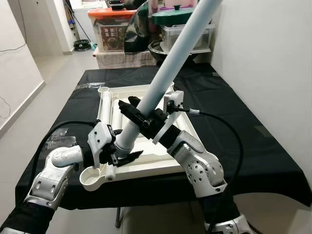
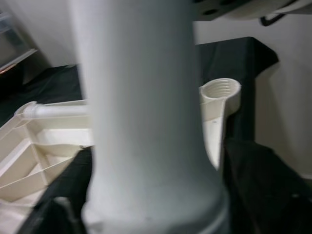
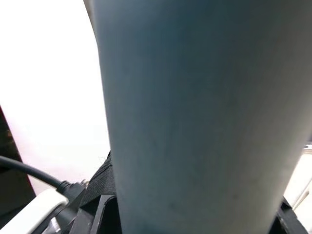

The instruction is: Building children table

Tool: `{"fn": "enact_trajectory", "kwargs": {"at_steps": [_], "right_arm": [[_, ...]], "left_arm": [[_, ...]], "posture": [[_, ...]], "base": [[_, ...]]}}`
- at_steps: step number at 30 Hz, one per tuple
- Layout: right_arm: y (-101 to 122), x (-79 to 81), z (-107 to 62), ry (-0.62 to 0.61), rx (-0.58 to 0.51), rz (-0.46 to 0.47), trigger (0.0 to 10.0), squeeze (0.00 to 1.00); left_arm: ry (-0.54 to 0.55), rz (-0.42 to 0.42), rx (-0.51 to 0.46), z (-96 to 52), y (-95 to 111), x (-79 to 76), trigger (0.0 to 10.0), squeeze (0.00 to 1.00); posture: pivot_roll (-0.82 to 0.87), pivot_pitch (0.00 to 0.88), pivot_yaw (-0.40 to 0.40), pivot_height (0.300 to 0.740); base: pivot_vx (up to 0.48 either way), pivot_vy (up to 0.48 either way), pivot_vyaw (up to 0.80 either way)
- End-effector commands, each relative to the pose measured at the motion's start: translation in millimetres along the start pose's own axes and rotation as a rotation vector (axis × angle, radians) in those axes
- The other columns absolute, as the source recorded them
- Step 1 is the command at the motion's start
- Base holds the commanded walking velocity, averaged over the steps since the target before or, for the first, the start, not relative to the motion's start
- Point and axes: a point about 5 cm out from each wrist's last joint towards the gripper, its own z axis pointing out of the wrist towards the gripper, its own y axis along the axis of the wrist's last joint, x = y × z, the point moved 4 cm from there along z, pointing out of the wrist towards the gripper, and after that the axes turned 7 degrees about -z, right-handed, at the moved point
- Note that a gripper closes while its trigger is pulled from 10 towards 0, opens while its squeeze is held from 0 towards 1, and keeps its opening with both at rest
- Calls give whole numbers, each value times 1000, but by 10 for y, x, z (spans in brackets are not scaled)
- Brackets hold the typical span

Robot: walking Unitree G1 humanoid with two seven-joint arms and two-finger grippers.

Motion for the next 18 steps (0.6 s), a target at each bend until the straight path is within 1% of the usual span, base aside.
{"fn": "enact_trajectory", "kwargs": {"at_steps": [1, 2, 3, 4, 5, 6, 7, 8, 9, 10, 11, 12, 13, 14, 17, 18], "right_arm": [[13, 17, 8, -1, -18, 7, 0, 0], [28, -12, -6, -12, -20, -4, 0, 0], [37, -27, -11, -17, -21, -10, 0, 0], [37, -27, -11, -17, -21, -10, 0, 0], [58, -69, -21, -33, -23, -24, 0, 0], [105, -167, -40, -69, -31, -46, 0, 0], [105, -167, -40, -69, -31, -46, 0, 0], [154, -258, -63, -103, -38, -67, 0, 0], [215, -375, -97, -146, -41, -112, 0, 0], [215, -375, -97, -146, -41, -112, 0, 0], [264, -463, -130, -177, -39, -160, 0, 0], [264, -463, -130, -177, -39, -160, 0, 0], [301, -538, -159, -201, -34, -193, 0, 0], [338, -613, -191, -224, -28, -222, 0, 0], [338, -613, -191, -224, -28, -222, 0, 0], [364, -696, -226, -251, -17, -248, 0, 0]], "left_arm": [[15, 17, -12, -5, 37, 52, 10000, 1000], [70, 26, -19, -54, 60, 154, 10000, 1000], [96, 31, -19, -78, 68, 199, 10000, 1000], [96, 31, -19, -78, 68, 199, 10000, 1000], [141, 27, -23, -128, 80, 277, 10000, 1000], [204, 24, -37, -205, 111, 377, 10000, 1000], [204, 24, -37, -205, 111, 377, 10000, 1000], [250, 18, -49, -272, 135, 444, 10000, 1000], [290, 10, -67, -356, 163, 481, 10000, 1000], [290, 10, -67, -356, 163, 481, 10000, 1000], [312, 2, -80, -412, 183, 485, 10000, 94], [312, 2, -80, -412, 183, 485, 10000, 94], [322, -4, -93, -450, 198, 467, 10000, 94], [327, -20, -113, -472, 216, 428, 10000, 0], [327, -20, -113, -472, 216, 428, 10000, 0], [318, -40, -132, -473, 224, 356, 10000, 0]], "posture": [[-13, 0, -8, 740], [-17, 0, -5, 740], [-17, 0, -5, 740], [-17, 0, -5, 740], [-21, 0, -4, 740], [-21, 0, -6, 740], [-21, 0, -6, 740], [-20, 0, -10, 740], [-18, 0, -13, 740], [-18, 0, -13, 740], [-17, 0, -15, 740], [-17, 0, -15, 740], [-15, 0, -18, 740], [-10, 0, -25, 740], [-10, 0, -25, 740], [-6, 0, -34, 740]], "base": [[0, 0, 0], [0, 0, 0], [0, 0, 0], [0, 0, 0], [0, 0, 0], [0, 0, 0], [0, 0, 0], [0, 0, 0], [0, 0, 0], [0, 0, 0], [0, 0, 0], [0, 0, 0], [0, 0, 0], [0, 0, 0], [0, 0, 0], [0, 0, 0]]}}
